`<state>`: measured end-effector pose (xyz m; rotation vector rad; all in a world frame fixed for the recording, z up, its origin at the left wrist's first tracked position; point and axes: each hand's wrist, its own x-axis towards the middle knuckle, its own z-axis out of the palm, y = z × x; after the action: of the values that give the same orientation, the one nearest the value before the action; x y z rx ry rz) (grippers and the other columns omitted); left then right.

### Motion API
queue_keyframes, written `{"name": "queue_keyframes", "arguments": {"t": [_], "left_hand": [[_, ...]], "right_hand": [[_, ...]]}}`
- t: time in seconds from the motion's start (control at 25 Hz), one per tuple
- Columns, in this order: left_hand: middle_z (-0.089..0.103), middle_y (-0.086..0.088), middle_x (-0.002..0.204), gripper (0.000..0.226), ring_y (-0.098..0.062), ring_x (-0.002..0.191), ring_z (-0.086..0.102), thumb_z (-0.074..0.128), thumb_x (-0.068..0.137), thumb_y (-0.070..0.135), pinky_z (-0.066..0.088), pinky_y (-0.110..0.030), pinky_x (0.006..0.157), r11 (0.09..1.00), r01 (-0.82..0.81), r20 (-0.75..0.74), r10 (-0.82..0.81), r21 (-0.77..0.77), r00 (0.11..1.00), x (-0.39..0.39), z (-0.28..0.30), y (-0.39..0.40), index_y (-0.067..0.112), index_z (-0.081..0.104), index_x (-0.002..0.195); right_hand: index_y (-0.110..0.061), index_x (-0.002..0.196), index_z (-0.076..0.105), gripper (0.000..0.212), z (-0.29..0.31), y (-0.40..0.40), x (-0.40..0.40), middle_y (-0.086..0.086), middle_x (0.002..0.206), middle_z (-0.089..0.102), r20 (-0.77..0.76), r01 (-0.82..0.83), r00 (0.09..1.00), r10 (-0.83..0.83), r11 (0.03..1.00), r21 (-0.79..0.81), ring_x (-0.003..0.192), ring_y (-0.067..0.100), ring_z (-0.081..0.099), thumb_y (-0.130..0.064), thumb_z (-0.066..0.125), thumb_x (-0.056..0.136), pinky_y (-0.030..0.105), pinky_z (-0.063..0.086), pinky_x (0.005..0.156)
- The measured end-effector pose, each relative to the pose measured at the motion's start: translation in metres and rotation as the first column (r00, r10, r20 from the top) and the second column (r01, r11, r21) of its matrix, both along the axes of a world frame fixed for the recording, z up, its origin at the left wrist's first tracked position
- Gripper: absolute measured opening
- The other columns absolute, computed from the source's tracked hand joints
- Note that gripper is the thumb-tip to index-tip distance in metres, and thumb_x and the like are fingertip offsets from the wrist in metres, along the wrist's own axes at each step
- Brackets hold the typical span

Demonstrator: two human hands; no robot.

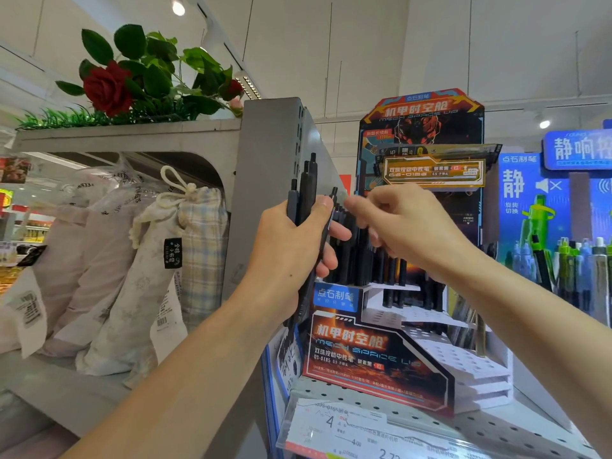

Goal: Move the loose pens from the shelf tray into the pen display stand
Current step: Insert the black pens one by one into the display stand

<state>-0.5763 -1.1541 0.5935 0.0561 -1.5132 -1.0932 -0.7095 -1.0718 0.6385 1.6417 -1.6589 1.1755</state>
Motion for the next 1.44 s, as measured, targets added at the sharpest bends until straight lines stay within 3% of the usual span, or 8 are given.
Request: {"name": "queue_keyframes", "arguments": {"t": [0.08, 0.2, 0.36, 0.52, 0.68, 0.84, 0.96, 1.44], "left_hand": [[0.073, -0.002, 0.068, 0.016, -0.014, 0.046, 0.055, 0.057, 0.101, 0.035, 0.044, -0.021, 0.042, 0.999, 0.052, -0.012, -0.052, 0.013, 0.999, 0.0, 0.0, 0.001, 0.024, 0.067, 0.108], [0.06, -0.001, 0.051, 0.017, -0.015, 0.045, 0.054, 0.06, 0.099, 0.039, 0.044, -0.022, 0.042, 0.993, 0.106, 0.007, -0.106, 0.055, 0.994, -0.001, 0.001, 0.005, 0.027, 0.066, 0.109], [0.063, -0.004, 0.053, 0.016, -0.016, 0.042, 0.057, 0.057, 0.1, 0.039, 0.045, -0.022, 0.04, 0.988, 0.153, 0.021, -0.153, 0.026, 0.988, -0.002, 0.003, 0.011, 0.027, 0.065, 0.106], [0.077, -0.01, 0.076, 0.016, -0.02, 0.049, 0.066, 0.053, 0.103, 0.033, 0.05, -0.024, 0.043, 0.988, 0.153, 0.022, -0.152, -0.007, 0.988, 0.0, 0.004, 0.012, 0.024, 0.066, 0.107], [0.065, 0.0, 0.06, 0.017, -0.012, 0.042, 0.051, 0.055, 0.102, 0.034, 0.043, -0.022, 0.04, 0.999, 0.046, 0.005, -0.046, 0.008, 0.999, -0.002, -0.001, 0.004, 0.024, 0.066, 0.11], [0.046, 0.001, 0.059, 0.023, -0.011, 0.044, 0.036, 0.059, 0.097, 0.044, 0.035, -0.018, 0.037, 1.0, 0.008, 0.002, -0.008, 0.023, 1.0, -0.004, -0.004, 0.002, 0.022, 0.056, 0.09], [0.052, 0.002, 0.065, 0.028, -0.011, 0.046, 0.038, 0.06, 0.094, 0.051, 0.036, -0.018, 0.038, 1.0, 0.006, 0.003, -0.006, 0.02, 1.0, -0.006, -0.002, 0.005, 0.024, 0.054, 0.101], [0.063, -0.001, 0.064, 0.026, -0.008, 0.044, 0.042, 0.058, 0.098, 0.043, 0.037, -0.019, 0.038, 0.999, 0.044, 0.016, -0.044, -0.015, 0.999, -0.001, -0.005, 0.007, 0.023, 0.074, 0.101]], "right_hand": [[-0.017, 0.089, 0.076, 0.037, -0.004, 0.009, 0.0, -0.002, 0.064, 0.061, 0.287, -0.391, 0.89, 0.353, 0.916, 0.087, 0.05, 0.01, 0.051, -0.047, 0.058, 0.1, 0.025, 0.041, 0.048], [-0.021, 0.101, 0.078, 0.025, -0.01, 0.012, -0.003, -0.007, 0.071, 0.059, 0.43, -0.602, 0.754, 0.496, 0.784, 0.152, 0.055, 0.008, 0.043, -0.041, 0.063, 0.097, 0.021, 0.038, 0.05], [-0.023, 0.095, 0.079, 0.022, -0.01, 0.012, -0.001, -0.008, 0.071, 0.064, 0.524, -0.657, 0.671, 0.525, 0.749, 0.09, 0.058, 0.003, 0.05, -0.04, 0.07, 0.084, 0.021, 0.035, 0.054], [-0.017, 0.09, 0.077, 0.017, 0.009, 0.022, -0.012, -0.002, 0.08, 0.072, 0.574, -0.703, 0.548, 0.609, 0.707, -0.078, 0.069, 0.011, 0.064, -0.033, 0.072, 0.086, 0.018, 0.052, 0.051], [-0.008, 0.098, 0.063, 0.019, 0.021, 0.028, -0.022, 0.003, 0.073, 0.071, 0.571, -0.658, 0.485, 0.663, 0.706, -0.261, 0.062, 0.011, 0.067, -0.024, 0.069, 0.091, 0.023, 0.061, 0.06], [0.001, 0.111, 0.061, 0.031, 0.015, 0.027, -0.03, 0.009, 0.078, 0.071, 0.498, -0.52, 0.635, 0.591, 0.803, -0.29, 0.06, 0.017, 0.069, -0.018, 0.073, 0.089, 0.026, 0.06, 0.058], [0.003, 0.105, 0.062, 0.029, 0.004, 0.018, -0.034, 0.012, 0.077, 0.068, 0.449, -0.411, 0.753, 0.481, 0.877, -0.25, 0.058, 0.019, 0.069, -0.016, 0.076, 0.087, 0.029, 0.061, 0.057], [-0.01, 0.09, 0.06, 0.024, -0.001, -0.002, -0.026, 0.007, 0.065, 0.07, 0.337, -0.3, 0.884, 0.323, 0.946, -0.121, 0.057, 0.027, 0.073, -0.023, 0.08, 0.087, 0.037, 0.061, 0.055]]}}
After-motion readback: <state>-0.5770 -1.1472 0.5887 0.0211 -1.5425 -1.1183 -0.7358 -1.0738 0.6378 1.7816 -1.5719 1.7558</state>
